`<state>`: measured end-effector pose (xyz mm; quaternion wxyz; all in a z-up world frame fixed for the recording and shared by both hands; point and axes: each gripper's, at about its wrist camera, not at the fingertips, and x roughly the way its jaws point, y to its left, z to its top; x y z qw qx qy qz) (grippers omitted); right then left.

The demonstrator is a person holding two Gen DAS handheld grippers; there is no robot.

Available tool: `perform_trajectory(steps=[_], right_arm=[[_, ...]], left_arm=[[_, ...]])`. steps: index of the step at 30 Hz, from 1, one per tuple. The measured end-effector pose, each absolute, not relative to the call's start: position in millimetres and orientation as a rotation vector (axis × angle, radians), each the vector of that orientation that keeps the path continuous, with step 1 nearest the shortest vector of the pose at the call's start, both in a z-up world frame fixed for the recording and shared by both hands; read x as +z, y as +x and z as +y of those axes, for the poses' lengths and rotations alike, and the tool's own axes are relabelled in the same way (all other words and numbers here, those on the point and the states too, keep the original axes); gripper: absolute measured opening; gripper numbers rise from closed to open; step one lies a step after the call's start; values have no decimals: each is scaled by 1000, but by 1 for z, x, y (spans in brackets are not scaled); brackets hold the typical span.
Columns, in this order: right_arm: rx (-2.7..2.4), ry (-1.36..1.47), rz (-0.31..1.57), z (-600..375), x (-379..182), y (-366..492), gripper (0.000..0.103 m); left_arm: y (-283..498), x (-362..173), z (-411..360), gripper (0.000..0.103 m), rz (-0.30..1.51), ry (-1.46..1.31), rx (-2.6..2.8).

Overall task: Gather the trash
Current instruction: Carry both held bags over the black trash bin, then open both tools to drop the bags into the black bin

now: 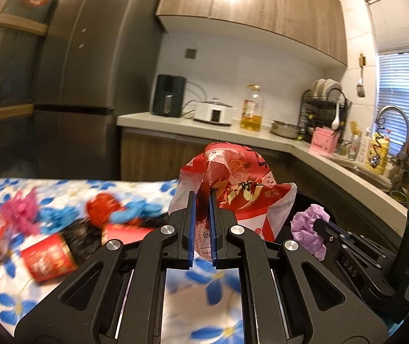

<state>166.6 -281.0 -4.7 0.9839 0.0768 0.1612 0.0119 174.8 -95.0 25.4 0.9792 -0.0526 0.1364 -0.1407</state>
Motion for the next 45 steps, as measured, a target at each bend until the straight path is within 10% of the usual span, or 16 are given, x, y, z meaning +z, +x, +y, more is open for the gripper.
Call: perform_trajectory(steps=[45], right_arm=[[-171, 193, 285, -400, 9, 236, 2]], left_arm=[[296, 14, -266, 8, 327, -118, -476]])
